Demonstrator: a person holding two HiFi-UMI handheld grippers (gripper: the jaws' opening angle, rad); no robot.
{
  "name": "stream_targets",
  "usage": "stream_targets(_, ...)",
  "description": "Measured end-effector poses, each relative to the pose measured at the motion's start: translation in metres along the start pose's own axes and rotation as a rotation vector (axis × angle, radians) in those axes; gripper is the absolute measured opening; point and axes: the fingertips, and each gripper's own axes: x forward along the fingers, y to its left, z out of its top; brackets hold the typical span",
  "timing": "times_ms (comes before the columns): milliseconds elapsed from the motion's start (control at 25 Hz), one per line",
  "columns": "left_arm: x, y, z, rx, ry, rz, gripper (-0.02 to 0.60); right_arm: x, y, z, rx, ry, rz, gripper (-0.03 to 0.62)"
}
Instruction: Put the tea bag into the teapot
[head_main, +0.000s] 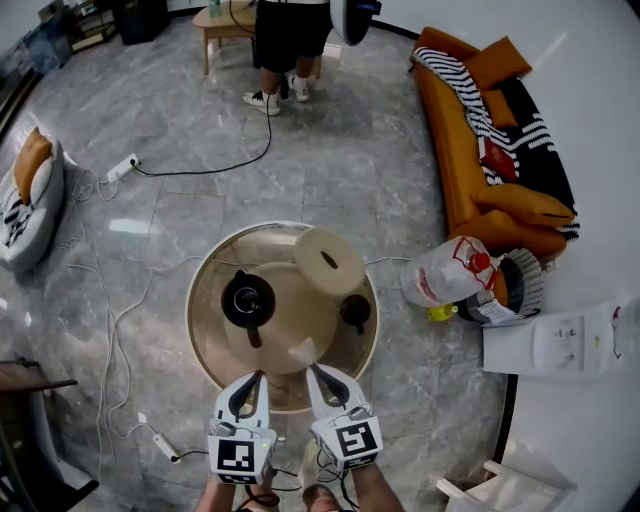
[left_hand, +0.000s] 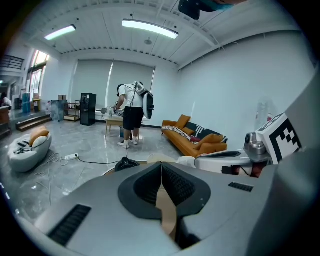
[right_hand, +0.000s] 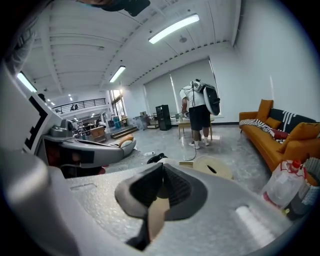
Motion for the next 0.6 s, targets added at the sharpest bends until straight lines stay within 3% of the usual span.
stream_targets(80, -0.001, 0.005, 0.004, -0.024, -0.004, 0.009, 0.020, 0.007, 0.004, 0.003, -0.008, -0.004, 0.009, 0.000)
stream_targets(280, 0.000, 0.030, 0.007, 0.000, -0.019, 0.025, 0.020, 0.031, 0.013, 0.013, -0.028, -0.017, 0.026, 0.000)
stream_targets(400, 0.002, 0.042, 0.015, -0.060, -0.016, 0.046, 0.020, 0.046, 0.017, 0.021, -0.029, -0.020, 0.033, 0.000)
stream_targets(600, 0.006, 0.074, 0.012, -0.014, -0.019, 0.052, 0.020, 0.072, 0.029, 0.029, -0.049, -0.019, 0.044, 0.000)
